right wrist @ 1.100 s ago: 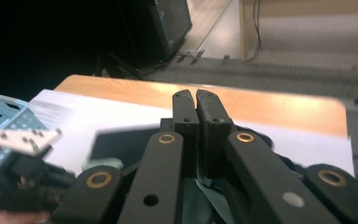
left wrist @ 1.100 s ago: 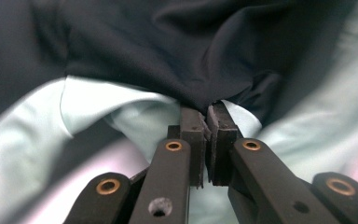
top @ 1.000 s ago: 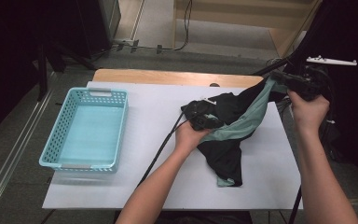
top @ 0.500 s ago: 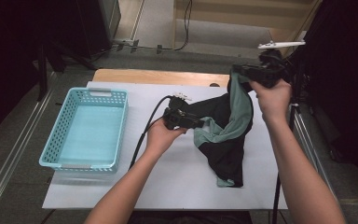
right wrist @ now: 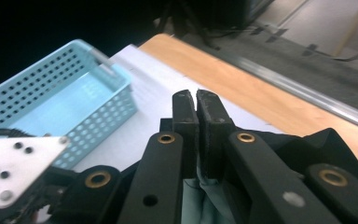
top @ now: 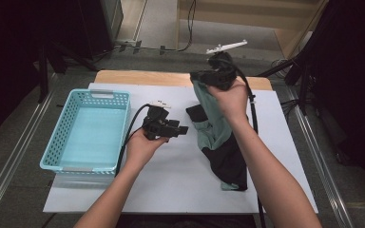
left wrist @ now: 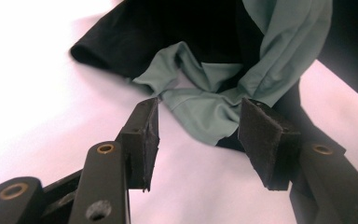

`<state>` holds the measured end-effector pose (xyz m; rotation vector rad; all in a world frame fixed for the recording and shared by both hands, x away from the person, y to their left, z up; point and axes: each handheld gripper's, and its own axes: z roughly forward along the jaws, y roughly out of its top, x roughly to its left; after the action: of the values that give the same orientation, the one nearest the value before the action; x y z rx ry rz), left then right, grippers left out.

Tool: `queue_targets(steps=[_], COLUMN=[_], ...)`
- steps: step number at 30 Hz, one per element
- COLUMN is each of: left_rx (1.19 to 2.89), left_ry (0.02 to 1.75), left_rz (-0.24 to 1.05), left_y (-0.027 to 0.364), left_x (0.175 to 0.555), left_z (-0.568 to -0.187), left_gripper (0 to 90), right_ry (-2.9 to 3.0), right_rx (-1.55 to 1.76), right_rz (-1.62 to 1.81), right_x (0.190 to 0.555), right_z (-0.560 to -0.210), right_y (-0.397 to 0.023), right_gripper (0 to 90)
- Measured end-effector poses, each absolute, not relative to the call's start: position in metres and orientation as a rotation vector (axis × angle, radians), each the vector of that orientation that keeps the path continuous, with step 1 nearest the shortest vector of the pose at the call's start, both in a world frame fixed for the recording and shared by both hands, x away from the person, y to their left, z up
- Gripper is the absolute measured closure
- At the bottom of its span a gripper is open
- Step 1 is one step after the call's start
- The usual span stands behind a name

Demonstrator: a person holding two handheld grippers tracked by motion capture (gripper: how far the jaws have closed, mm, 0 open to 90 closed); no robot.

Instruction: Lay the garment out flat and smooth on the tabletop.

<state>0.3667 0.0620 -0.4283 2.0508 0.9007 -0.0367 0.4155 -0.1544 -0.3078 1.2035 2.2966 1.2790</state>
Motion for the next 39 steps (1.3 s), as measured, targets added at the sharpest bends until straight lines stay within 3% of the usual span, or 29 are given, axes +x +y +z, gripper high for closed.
queue_targets(steps=[2,4,8,18,30,39], left_rx=[2.036,2.036,2.047,2.053,2.084,2.102], left_ry=[0.919,0.930,0.944,0.943,0.889,0.801], left_rz=[-0.038,-0.036,-0.028,-0.003,0.004,-0.069], left_y=[0.067,0.070,0.071,0.063,0.035,0.011], left_x=[0.367,0.368,0.369,0.373,0.380,0.383], left_z=[-0.429,-0.431,-0.435,-0.443,-0.455,-0.459], left_gripper=[48.8,48.8,48.8,40.4,38.0,31.1], right_ry=[2.361,2.402,2.403,2.380,2.370,2.370], right_rx=[1.155,1.113,1.089,1.189,1.257,1.303], right_rz=[1.277,1.251,1.219,1.213,1.196,1.185], right_x=[0.416,0.415,0.412,0.408,0.399,0.392], right_z=[-0.312,-0.315,-0.315,-0.343,-0.377,-0.394], right_y=[-0.143,-0.137,-0.144,-0.191,-0.228,-0.247], right_gripper=[74.2,56.9,51.9,51.0,48.8,47.0])
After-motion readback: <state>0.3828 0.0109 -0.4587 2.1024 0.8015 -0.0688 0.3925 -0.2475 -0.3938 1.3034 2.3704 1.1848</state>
